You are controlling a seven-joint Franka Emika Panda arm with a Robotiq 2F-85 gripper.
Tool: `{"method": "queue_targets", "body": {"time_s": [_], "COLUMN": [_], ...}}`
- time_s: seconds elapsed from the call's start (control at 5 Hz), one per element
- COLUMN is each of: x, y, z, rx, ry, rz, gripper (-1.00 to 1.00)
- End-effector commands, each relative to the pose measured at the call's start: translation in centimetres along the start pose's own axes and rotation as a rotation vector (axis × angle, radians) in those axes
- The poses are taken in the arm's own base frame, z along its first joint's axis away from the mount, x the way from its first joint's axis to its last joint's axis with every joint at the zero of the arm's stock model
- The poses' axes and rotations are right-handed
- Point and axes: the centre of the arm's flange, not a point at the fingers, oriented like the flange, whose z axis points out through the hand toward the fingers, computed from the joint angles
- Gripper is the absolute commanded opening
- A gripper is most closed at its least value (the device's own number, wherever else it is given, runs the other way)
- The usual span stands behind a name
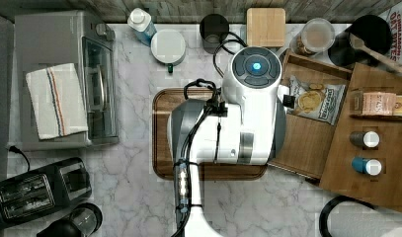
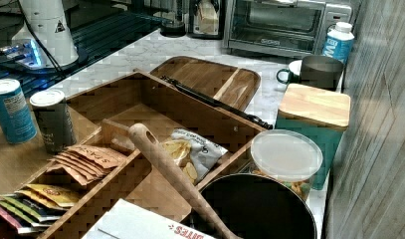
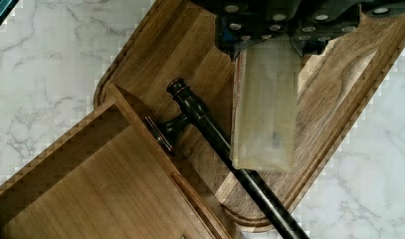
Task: Place the butter on the board.
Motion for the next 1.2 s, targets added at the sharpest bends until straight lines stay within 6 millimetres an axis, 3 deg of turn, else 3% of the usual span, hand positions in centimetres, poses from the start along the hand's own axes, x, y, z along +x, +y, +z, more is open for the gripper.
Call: {"method": "queue_targets", "body": {"time_s": [0.2,0.4,0.6,0.8,1.2], "x": [0.0,-1.8,-5.1,-9.0,-13.5], "y": [0.0,0.2,-0.4,-1.8,-4.5], "z": [0.0,1.0,1.2,0.3,1.6], "rx": [0.000,0.042,0.095,0.128,0.162], "ry": [0.000,0.029,0.051,0.072,0.105], "rz": [0.000,-0.101,-0.156,-0.225,-0.280], "gripper": [-1.00,-1.00,-1.00,-1.00,-1.00]}}
